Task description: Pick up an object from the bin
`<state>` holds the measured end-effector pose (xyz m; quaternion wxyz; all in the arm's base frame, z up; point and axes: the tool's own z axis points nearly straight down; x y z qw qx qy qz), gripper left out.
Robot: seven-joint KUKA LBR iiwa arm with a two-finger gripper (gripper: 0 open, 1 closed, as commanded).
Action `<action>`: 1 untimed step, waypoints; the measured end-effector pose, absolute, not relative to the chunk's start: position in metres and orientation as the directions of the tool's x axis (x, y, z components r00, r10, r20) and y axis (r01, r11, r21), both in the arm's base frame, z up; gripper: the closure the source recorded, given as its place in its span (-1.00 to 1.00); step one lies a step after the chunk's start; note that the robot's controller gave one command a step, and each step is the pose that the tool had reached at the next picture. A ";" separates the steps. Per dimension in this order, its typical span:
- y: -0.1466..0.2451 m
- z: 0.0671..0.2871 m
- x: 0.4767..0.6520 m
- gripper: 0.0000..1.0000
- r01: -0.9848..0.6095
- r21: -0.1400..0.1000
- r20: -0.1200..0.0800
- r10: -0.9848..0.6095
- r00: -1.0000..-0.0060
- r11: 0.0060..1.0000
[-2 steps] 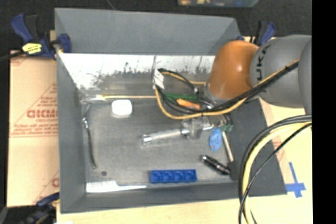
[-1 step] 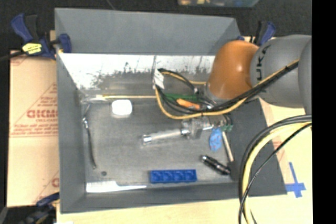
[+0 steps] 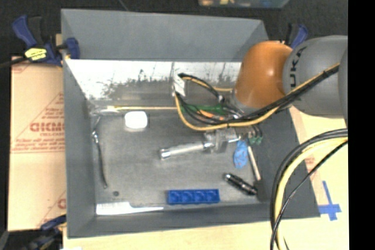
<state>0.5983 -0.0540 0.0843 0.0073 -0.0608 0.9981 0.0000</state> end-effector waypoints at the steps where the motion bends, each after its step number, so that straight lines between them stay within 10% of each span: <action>1: -0.054 0.097 0.599 1.00 -0.121 -0.002 -0.016 -0.121 -0.993 0.993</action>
Offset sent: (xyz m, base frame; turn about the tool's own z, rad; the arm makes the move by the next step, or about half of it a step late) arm 0.0004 -0.0003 0.0638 0.0004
